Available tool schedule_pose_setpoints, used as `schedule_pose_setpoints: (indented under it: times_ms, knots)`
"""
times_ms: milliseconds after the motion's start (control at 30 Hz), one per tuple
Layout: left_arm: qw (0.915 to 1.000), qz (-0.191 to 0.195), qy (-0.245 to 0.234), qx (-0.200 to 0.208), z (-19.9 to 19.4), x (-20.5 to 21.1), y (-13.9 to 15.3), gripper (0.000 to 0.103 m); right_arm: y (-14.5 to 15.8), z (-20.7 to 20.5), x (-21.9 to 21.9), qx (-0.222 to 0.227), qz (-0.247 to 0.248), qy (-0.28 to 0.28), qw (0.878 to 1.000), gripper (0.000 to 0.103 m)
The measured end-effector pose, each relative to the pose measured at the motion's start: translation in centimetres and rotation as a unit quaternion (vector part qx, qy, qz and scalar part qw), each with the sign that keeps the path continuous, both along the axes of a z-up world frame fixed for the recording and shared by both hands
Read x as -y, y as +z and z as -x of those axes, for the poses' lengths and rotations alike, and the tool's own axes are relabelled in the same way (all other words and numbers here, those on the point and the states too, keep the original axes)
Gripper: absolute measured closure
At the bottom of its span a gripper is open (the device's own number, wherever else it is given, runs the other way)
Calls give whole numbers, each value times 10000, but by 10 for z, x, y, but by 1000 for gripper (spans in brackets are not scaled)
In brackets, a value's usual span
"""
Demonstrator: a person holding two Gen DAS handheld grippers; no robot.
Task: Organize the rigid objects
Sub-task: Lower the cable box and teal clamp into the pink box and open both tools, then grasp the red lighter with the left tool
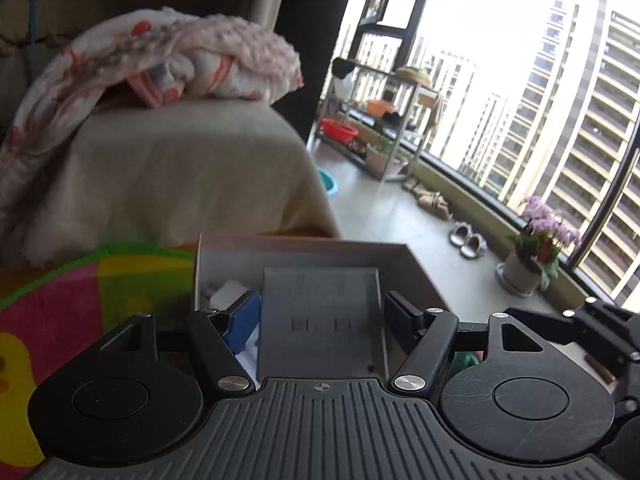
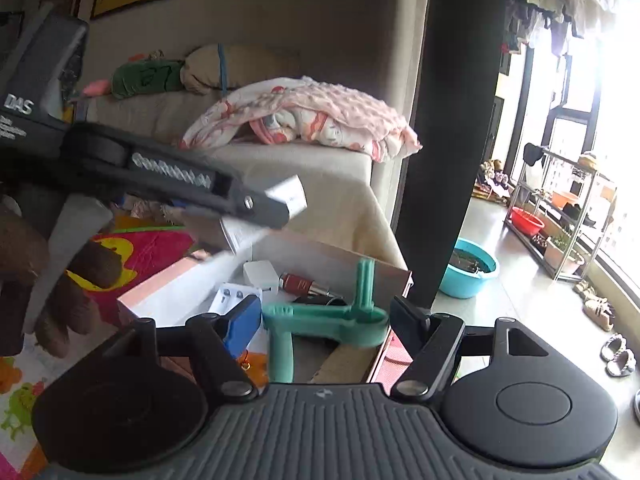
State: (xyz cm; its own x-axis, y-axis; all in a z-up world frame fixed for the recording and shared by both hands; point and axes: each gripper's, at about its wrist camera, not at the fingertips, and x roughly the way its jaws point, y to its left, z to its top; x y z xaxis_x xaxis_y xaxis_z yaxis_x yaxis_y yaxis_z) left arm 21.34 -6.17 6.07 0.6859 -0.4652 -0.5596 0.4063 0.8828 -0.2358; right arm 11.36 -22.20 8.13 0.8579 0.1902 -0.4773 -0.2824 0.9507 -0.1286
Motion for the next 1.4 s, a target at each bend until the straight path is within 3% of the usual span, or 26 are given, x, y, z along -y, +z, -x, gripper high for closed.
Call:
schedule_pose_setpoints:
  times_ms: [100,400,600,800,1033,1067,1200,1400]
  knots:
    - [9999,-22,118,124,3,-6,-12,32,-11,-1,-3,-85,140,-187,9997,31]
    - [9995,43,13,306,34,-18,8,32,-18,38,2,-217,79,77,9997,31]
    - [9974,313,126,641,112,-52,7,32,-35,77,2,-440,49,301,9986,31]
    - [9998,-42,-129,152,164,-48,-31,32,-66,100,1,-840,38,333,9959,31]
    - [9983,-574,90,43,155,-27,-55,36,-72,104,5,-870,-99,171,9960,31]
    - [9980,-607,170,53,154,-28,-57,38,-73,103,6,-904,-129,145,9957,31]
    - [9985,-477,251,-40,148,-33,-61,72,-75,98,9,-1060,-253,101,9940,31]
    - [9985,-527,147,-9,151,-29,-63,76,-77,96,8,-1092,-258,108,9936,29]
